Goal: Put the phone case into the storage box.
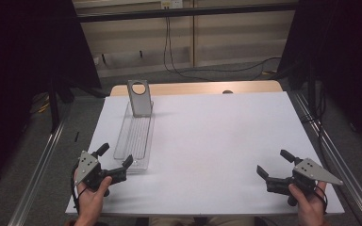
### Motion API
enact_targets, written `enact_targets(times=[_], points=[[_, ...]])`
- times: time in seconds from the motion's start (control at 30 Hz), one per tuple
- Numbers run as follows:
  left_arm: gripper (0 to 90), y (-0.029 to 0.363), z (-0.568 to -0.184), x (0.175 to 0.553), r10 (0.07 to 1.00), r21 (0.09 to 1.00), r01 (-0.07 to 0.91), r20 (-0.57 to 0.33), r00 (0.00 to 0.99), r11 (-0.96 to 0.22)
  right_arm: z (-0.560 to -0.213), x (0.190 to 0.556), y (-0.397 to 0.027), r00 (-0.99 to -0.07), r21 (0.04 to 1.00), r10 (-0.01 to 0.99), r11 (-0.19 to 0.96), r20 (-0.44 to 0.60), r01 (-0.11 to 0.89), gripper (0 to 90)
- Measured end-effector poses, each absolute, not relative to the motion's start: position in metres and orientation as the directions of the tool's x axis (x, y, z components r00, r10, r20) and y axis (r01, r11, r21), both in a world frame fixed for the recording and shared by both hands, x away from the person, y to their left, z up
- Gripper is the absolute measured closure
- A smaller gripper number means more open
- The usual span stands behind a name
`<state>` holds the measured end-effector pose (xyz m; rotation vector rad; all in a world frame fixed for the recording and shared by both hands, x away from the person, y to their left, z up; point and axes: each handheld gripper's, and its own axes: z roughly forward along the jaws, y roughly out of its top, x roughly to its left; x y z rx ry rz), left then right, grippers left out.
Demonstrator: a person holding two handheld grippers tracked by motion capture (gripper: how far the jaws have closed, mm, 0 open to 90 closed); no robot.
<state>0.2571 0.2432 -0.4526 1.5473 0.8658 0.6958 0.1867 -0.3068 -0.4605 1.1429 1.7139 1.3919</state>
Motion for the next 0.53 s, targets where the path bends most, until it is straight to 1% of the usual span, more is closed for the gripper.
enact_targets(times=[0.07, 0.2, 0.27, 0.4, 0.53], points=[[2.2, 0.2462, -0.4552, 0.2514, 0.841, 0.986, 0.159, -0.044, 0.540, -0.050, -0.4604, 0.1864, -0.3065, -0.414, 0.973, 0.910, 0.063, 0.036, 0.222, 0.0], [2.2, 0.2502, -0.4547, 0.2471, 0.847, 0.988, 0.150, -0.043, 0.530, -0.043, -0.4610, 0.1868, -0.3075, -0.408, 0.971, 0.912, 0.061, 0.039, 0.229, 0.0], [2.2, 0.2486, -0.4555, 0.2465, 0.851, 0.987, 0.156, -0.061, 0.522, -0.025, -0.4610, 0.1867, -0.3074, -0.404, 0.972, 0.914, 0.056, 0.042, 0.229, 0.0], [2.2, 0.2456, -0.4567, 0.2496, 0.833, 0.986, 0.162, -0.055, 0.550, -0.042, -0.4622, 0.1877, -0.3081, -0.402, 0.970, 0.914, 0.055, 0.046, 0.237, 0.0], [2.2, 0.2453, -0.4578, 0.2497, 0.840, 0.985, 0.170, -0.065, 0.538, -0.033, -0.4624, 0.1891, -0.3083, -0.405, 0.971, 0.914, 0.060, 0.039, 0.230, 0.0]])
